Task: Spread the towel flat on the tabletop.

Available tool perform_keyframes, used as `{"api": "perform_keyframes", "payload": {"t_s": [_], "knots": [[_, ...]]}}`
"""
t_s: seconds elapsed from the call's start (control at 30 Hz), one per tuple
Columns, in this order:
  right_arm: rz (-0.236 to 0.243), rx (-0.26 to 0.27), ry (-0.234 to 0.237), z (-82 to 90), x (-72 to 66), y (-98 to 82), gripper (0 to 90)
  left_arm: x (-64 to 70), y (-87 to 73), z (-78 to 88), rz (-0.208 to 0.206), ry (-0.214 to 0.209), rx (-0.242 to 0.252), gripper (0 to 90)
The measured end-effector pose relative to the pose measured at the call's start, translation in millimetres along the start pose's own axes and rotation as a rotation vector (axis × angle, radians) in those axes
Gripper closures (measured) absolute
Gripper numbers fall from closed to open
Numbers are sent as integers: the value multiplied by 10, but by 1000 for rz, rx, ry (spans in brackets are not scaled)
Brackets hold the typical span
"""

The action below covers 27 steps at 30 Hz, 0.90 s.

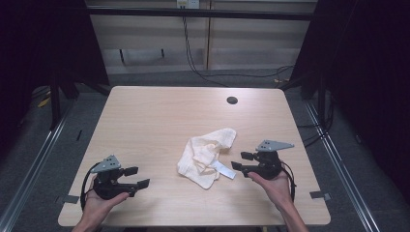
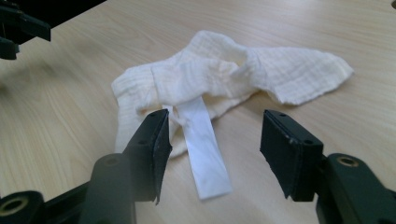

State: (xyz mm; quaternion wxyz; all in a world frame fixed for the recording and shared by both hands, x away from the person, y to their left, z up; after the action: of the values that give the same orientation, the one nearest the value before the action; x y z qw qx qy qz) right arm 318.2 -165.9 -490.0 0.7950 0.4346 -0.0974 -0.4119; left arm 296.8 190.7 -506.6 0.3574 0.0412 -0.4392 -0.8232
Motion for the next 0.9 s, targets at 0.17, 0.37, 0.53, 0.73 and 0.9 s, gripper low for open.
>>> {"api": "perform_keyframes", "payload": {"t_s": [0.17,0.37,0.53,0.73,0.9], "knots": [[33,0,6,-122,19,185,348,9,7,18,4,-15,7,287],[19,7,9,-230,113,302,287,4,7,23,2,-12,7,284],[57,-57,-16,-394,216,363,291,17,3,4,-10,-15,-9,275],[51,-66,17,-519,305,495,332,17,1,7,-16,-18,-9,278],[37,-106,0,-681,394,455,377,23,2,-4,-16,-19,-11,280]]}}
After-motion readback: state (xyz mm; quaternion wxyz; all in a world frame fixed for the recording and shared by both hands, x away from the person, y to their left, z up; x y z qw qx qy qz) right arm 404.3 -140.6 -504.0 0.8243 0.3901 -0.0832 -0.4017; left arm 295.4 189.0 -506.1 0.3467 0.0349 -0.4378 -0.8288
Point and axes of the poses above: each handheld gripper's, and its own axes: z roughly backward along the jaws, y roughly out of its top, x roughly to its right, the point moved 8 cm from there along -z, roughly forward along the jaws, and after that the axes turned 4 degrees about -x, right-handed, at the moved point
